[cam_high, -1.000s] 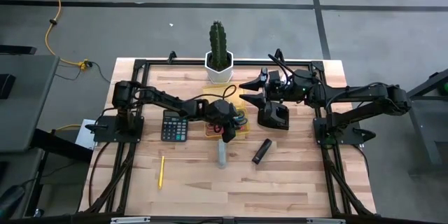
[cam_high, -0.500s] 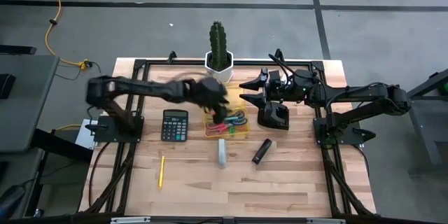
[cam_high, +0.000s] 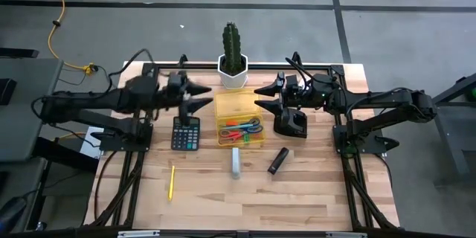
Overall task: Pick & place school supplies into a supply box
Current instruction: Put the yellow pen into the yellow supply box
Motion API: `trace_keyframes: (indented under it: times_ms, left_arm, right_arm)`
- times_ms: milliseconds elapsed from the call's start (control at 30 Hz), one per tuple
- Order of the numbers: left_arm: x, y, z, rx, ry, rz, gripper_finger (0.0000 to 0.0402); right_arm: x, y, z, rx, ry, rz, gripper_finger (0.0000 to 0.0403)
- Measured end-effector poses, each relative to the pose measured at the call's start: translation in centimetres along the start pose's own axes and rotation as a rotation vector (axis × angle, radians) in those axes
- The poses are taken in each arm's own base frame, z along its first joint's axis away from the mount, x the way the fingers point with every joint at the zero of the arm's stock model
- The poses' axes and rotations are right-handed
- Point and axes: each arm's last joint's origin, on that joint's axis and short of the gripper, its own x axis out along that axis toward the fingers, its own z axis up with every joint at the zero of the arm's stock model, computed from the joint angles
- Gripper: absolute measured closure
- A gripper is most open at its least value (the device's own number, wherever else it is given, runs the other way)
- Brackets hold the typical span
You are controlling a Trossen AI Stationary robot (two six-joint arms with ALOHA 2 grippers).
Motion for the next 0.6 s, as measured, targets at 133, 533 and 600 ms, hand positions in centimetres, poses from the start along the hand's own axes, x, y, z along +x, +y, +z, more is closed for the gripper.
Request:
trace_keyframes:
  times_ms: [133,533,600]
  left_arm:
    - [-1.5,-1.1,-2.7,-0.027,-0.059,-0.083,0.0223]
    - [-1.9,-1.6,-4.3,-0.047,-0.131,-0.073,0.0229]
    - [-1.9,-1.6,-4.2,-0.12,-0.137,-0.08,0.0229]
  right_arm:
    - [0.0,0.0,0.0,0.0,0.0,0.0,0.0213]
    - [0.0,0.0,0.0,-0.018,0.0,0.0,0.0213]
    - [0.0,0.0,0.0,-0.018,0.0,0.0,0.0213]
